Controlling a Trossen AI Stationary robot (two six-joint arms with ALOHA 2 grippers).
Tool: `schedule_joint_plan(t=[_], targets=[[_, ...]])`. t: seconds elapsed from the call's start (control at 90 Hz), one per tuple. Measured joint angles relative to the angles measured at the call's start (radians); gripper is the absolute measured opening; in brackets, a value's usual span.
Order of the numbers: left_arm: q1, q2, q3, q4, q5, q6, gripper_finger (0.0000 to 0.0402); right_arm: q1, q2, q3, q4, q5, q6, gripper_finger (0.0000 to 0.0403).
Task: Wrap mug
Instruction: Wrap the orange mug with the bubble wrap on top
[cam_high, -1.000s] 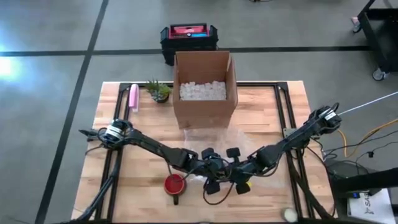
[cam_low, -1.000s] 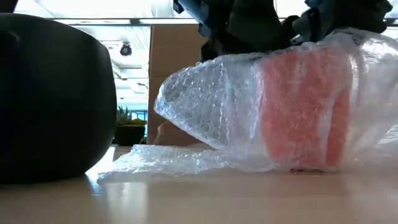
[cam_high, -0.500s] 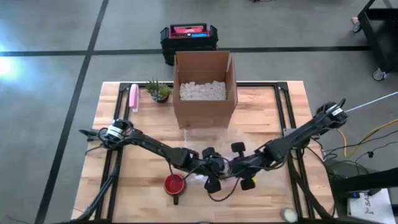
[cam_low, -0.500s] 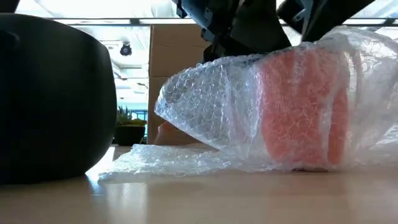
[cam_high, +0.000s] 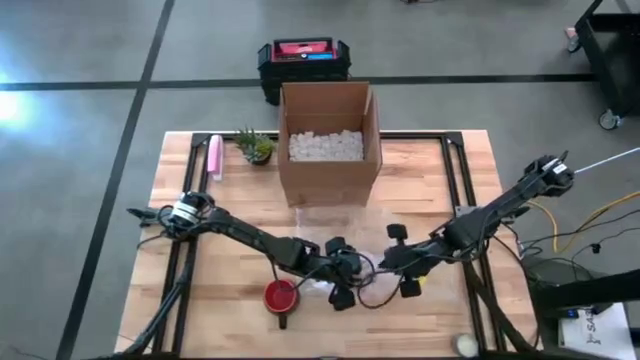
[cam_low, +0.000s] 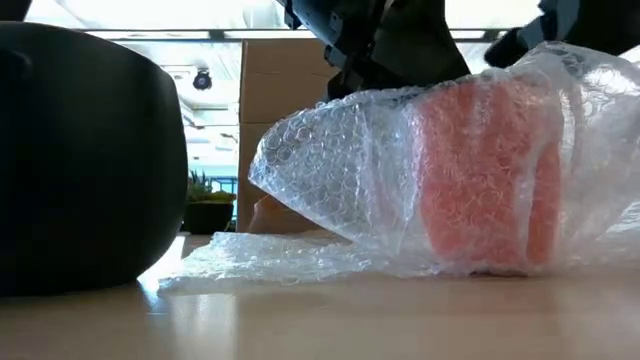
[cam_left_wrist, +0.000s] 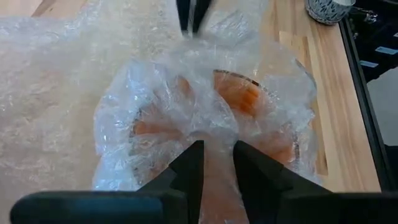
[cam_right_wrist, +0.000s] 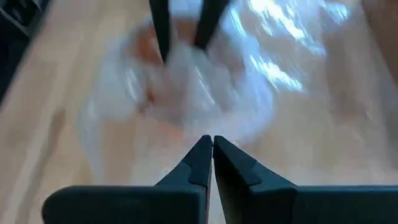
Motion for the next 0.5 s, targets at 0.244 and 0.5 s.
schedule_joint_plan(t=[0.244, 0.5], targets=[[0.0, 0.0, 0.0, 0.003, 0.001, 0.0, 0.0075, 0.003, 0.089, 0.063, 0.06, -0.004, -0.075, 0.0002], [0.0, 0.0, 0.0, 0.006, 0.002, 0.0, 0.0075, 0.003, 0.166, 0.155, 0.028, -0.042, -0.112, 0.0002]])
